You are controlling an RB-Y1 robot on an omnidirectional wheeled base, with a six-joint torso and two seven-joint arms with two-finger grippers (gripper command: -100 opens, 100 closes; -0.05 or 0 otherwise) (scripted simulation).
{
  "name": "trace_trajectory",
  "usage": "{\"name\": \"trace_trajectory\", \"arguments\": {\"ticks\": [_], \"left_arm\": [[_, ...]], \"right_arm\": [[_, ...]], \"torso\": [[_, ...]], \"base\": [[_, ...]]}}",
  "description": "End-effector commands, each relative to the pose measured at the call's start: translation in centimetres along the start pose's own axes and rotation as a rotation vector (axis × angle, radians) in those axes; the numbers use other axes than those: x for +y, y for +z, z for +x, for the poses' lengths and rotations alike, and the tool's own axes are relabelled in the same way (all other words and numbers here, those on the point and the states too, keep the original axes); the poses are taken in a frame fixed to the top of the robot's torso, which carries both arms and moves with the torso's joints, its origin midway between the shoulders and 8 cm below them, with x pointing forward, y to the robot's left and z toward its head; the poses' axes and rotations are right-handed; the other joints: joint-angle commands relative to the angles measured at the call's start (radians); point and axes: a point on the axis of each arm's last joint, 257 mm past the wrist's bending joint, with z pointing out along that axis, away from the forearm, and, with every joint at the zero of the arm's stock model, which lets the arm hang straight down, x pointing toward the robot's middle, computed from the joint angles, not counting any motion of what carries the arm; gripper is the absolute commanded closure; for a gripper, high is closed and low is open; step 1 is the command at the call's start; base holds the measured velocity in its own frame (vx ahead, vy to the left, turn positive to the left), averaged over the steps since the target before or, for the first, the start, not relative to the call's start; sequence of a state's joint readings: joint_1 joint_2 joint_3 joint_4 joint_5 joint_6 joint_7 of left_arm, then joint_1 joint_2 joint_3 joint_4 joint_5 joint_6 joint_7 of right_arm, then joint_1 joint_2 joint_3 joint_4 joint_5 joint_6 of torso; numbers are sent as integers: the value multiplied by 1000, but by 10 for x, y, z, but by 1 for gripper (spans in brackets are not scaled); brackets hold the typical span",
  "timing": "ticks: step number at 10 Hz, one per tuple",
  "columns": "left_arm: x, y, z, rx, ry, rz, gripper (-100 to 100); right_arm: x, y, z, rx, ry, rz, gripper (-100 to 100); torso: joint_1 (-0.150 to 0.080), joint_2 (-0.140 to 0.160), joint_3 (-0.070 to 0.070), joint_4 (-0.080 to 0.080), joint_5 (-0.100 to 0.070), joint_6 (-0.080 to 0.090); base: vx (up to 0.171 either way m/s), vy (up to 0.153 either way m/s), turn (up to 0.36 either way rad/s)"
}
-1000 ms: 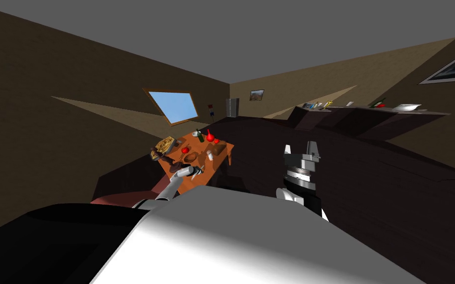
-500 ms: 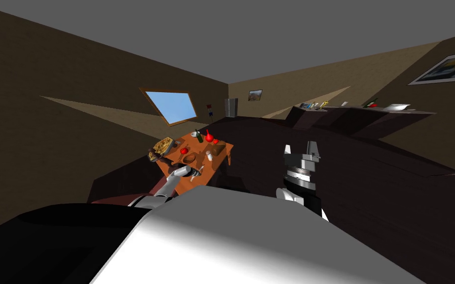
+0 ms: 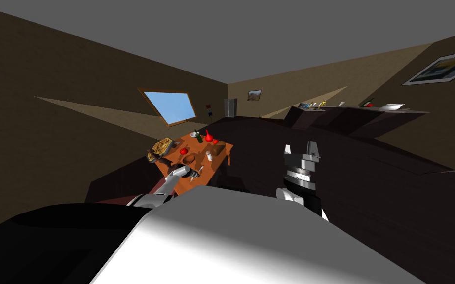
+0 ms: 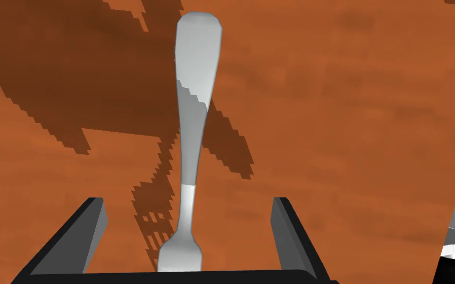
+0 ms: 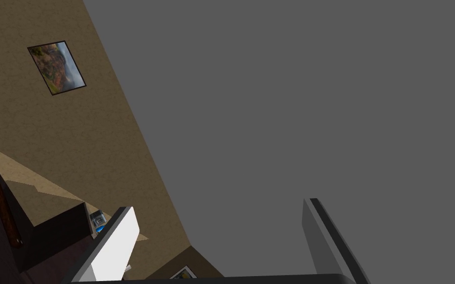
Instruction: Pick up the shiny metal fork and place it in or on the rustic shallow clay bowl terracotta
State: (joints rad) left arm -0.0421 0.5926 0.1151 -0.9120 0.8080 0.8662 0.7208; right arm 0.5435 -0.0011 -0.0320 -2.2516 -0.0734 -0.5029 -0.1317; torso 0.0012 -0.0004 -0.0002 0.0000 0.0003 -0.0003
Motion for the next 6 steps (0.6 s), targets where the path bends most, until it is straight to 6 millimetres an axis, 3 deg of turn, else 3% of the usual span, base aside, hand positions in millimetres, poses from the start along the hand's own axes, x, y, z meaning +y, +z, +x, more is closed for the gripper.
{"name": "trace_trajectory", "arguments": {"ticks": [1,3,4,6], "left_arm": [[6,8,-2,1,-5,4,-100],[10,12,-3,0,-7,2,-100],[10,12,-3,1,-7,4,100],[11,12,-3,0,-5,3,100]], "right_arm": [[0,0,0,0,0,0,0],[0,0,0,0,0,0,0],[0,0,0,0,0,0,0],[0,0,0,0,0,0,0]], "torso": [[0,0,0,0,0,0],[2,-1,0,0,1,0],[1,0,0,0,0,0],[-1,0,0,0,0,-1]], "base": [[10,50,-48],[14,44,-31],[1,5,1],[0,0,0]]}}
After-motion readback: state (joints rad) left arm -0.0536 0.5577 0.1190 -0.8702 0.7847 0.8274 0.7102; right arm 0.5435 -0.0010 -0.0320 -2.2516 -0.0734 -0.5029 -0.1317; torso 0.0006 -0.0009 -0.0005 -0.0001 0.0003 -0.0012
